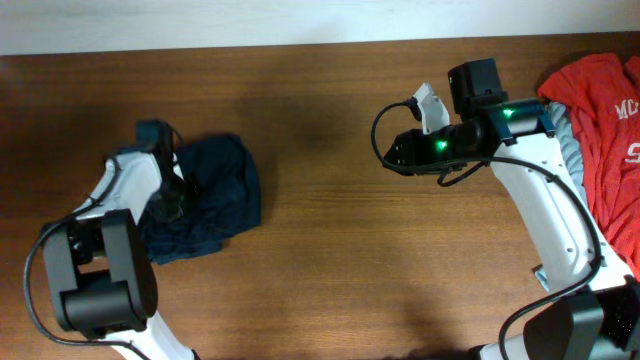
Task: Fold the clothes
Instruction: 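Drag the folded shorts leftward to the table's left edge with the left gripper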
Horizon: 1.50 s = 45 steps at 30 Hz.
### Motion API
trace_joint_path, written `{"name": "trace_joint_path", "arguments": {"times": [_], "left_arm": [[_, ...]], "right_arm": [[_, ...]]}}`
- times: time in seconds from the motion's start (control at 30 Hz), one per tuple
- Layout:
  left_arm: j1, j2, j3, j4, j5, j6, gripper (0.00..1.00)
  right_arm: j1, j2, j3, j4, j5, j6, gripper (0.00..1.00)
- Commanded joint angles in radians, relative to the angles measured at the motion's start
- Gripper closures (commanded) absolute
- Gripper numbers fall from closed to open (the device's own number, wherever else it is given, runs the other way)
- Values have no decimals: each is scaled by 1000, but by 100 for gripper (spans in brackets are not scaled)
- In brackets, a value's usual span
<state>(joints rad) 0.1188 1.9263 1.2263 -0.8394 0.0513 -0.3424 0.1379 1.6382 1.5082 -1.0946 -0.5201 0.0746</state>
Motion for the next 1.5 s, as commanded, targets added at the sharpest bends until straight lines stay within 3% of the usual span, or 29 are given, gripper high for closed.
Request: {"name": "trace_joint_path", "arguments": {"times": [0.0, 0.03, 0.2, 0.4, 0.63, 0.8, 1.03, 1.2, 1.47], "left_arm": [[4, 7, -37, 60, -142, -13, 99], [4, 7, -37, 119, -239, 45, 96], [16, 7, -37, 314, -378, 238, 93], [79, 7, -37, 420, -390, 401, 93], [220, 7, -37, 381, -455, 401, 94], [284, 3, -26, 375, -342, 463, 98], [227, -116, 114, 198, -283, 446, 93], [153, -180, 151, 128, -137, 431, 88], [71, 27, 41, 200, -134, 278, 92]], "right_arm": [[-8, -5, 8, 14, -3, -6, 52], [-8, -5, 8, 16, -3, -5, 52], [-8, -5, 8, 17, -3, 14, 52], [-8, -5, 8, 17, -3, 22, 52], [-8, -5, 8, 18, -3, 39, 52], [-8, -5, 8, 18, -3, 39, 53], [-8, -5, 8, 17, -3, 39, 53], [-8, -5, 8, 18, -3, 40, 52], [-8, -5, 8, 19, -3, 66, 52]]}}
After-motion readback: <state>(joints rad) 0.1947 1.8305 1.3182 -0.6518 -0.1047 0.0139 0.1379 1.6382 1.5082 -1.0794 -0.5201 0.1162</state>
